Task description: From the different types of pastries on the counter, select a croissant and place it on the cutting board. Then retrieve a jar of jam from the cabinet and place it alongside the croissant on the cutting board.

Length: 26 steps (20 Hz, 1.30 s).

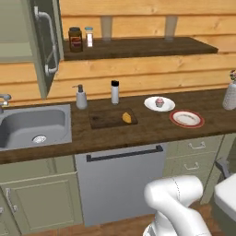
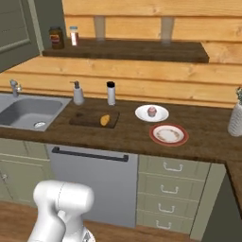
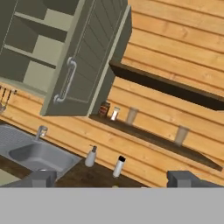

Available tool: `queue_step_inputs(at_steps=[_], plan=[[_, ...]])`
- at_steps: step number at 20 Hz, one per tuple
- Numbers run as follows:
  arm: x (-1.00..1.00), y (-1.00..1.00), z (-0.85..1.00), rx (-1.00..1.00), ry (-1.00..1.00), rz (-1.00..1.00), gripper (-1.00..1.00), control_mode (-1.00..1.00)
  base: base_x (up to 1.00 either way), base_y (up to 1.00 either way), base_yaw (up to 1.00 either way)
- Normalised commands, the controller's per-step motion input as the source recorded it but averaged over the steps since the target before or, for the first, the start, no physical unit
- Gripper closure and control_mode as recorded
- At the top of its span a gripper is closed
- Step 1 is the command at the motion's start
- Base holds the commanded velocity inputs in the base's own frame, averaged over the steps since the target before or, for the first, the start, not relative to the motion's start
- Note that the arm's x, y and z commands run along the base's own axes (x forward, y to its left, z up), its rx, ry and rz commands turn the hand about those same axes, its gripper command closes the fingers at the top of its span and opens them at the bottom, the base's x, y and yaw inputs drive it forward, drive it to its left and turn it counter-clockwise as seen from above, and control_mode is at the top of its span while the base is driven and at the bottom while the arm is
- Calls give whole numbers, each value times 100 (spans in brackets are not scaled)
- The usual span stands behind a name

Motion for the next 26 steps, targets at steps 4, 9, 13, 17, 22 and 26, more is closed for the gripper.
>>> queue_step_inputs(at_steps=[4, 9, 13, 17, 22, 26], plan=[[0, 0, 0, 0, 0, 0, -100, 100, -29, 89, 0], [0, 0, 0, 0, 0, 0, -100, 100, -29, 100, 0], [0, 0, 0, 0, 0, 0, -100, 100, -38, 100, 0], [0, 0, 0, 0, 0, 0, -100, 100, -25, 95, 0], [0, 0, 0, 0, 0, 0, -100, 100, 1, 21, 0], [0, 0, 0, 0, 0, 0, -100, 100, 37, 1, 0]])
